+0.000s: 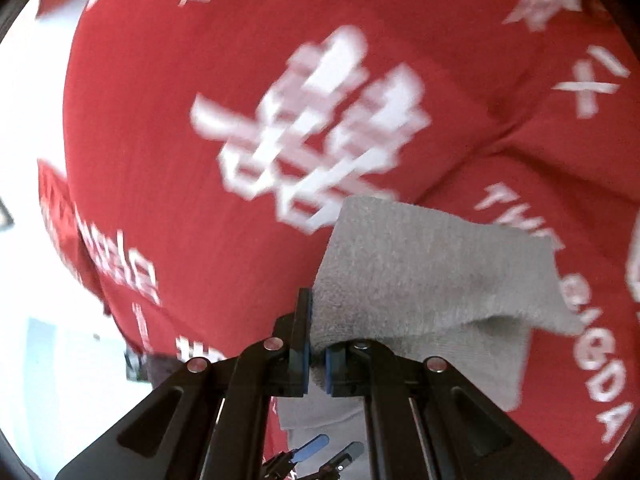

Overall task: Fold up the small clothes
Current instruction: 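Fold the held side and sleeve over the body, then release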

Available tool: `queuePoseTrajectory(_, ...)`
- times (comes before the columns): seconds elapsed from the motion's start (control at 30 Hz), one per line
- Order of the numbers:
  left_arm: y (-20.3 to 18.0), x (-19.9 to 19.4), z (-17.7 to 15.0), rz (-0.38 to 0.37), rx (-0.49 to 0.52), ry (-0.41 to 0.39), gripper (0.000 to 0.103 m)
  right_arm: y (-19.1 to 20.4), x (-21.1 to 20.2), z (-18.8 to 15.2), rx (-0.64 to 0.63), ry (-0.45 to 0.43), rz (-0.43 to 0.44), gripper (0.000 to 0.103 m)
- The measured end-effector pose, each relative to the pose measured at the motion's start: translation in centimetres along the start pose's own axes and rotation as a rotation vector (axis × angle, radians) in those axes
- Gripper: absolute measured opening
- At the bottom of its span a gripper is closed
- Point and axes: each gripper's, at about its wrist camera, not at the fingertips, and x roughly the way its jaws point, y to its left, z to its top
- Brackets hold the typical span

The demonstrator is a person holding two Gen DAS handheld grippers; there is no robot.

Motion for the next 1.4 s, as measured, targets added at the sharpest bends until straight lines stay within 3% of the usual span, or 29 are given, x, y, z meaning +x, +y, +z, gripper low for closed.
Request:
queuePoseTrajectory(0.2,7.4,-0.8,-0.3,0.059,-0.092,-0.025,0.079,5.8,10.1,-5.2,-0.189,0.191,-0.017,0.005)
queuePoseTrajectory(0.4,12.3,-0.3,0.1,0.096,-0.172,-0.048,0.079,6.6,19.5,-12.0,-0.363,0.389,-0.225,0.006)
queuePoseTrajectory(0.5,13.5,0.6,0.6,0.109,-0.178,-0.053,0.079,4.5,21.7,-13.5,-0.309,0.454,-0.298,0.012)
queuePoseTrajectory(0.53,13.4,1.0,0.7,0.112,-0.178,-0.046,0.079,3.8,21.9,-13.8,-0.278,0.463,-0.315,0.019)
queuePoseTrajectory(0.63,14.3,1.8,0.7,0.101,-0.185,-0.027,0.079,2.7,20.4,-13.9,-0.172,0.430,-0.252,0.057)
queuePoseTrajectory(0.67,14.5,2.0,0.6,0.096,-0.186,-0.025,0.079,2.9,19.8,-13.7,-0.150,0.406,-0.249,0.057)
queuePoseTrajectory(0.73,14.8,2.0,0.4,0.087,-0.188,-0.027,0.079,2.6,18.3,-12.9,-0.086,0.337,-0.261,0.057)
queuePoseTrajectory(0.8,15.1,1.9,0.1,0.076,-0.189,-0.029,0.079,1.2,17.3,-12.1,0.038,0.271,-0.257,0.029)
queuePoseTrajectory(0.83,15.2,1.8,0.0,0.072,-0.188,-0.030,0.079,1.0,17.2,-11.8,0.065,0.259,-0.252,0.007)
queuePoseTrajectory(0.87,15.3,1.7,-0.2,0.074,-0.185,-0.031,0.079,1.0,17.3,-11.6,0.077,0.252,-0.249,0.007)
queuePoseTrajectory(0.93,15.7,1.5,-0.6,0.076,-0.180,-0.039,0.079,2.4,17.8,-11.3,0.000,0.263,-0.250,0.007)
queuePoseTrajectory(1.13,17.4,0.8,-2.8,0.094,-0.215,-0.050,0.079,9.7,21.5,-15.7,-0.507,0.438,-0.285,0.007)
queuePoseTrajectory(1.23,18.4,0.5,-3.4,0.117,-0.224,-0.044,0.079,10.8,23.9,-18.5,-0.634,0.522,-0.330,0.007)
queuePoseTrajectory(1.4,19.9,0.2,-3.6,0.140,-0.250,-0.045,0.079,10.6,26.3,-21.5,-0.768,0.613,-0.437,0.023)
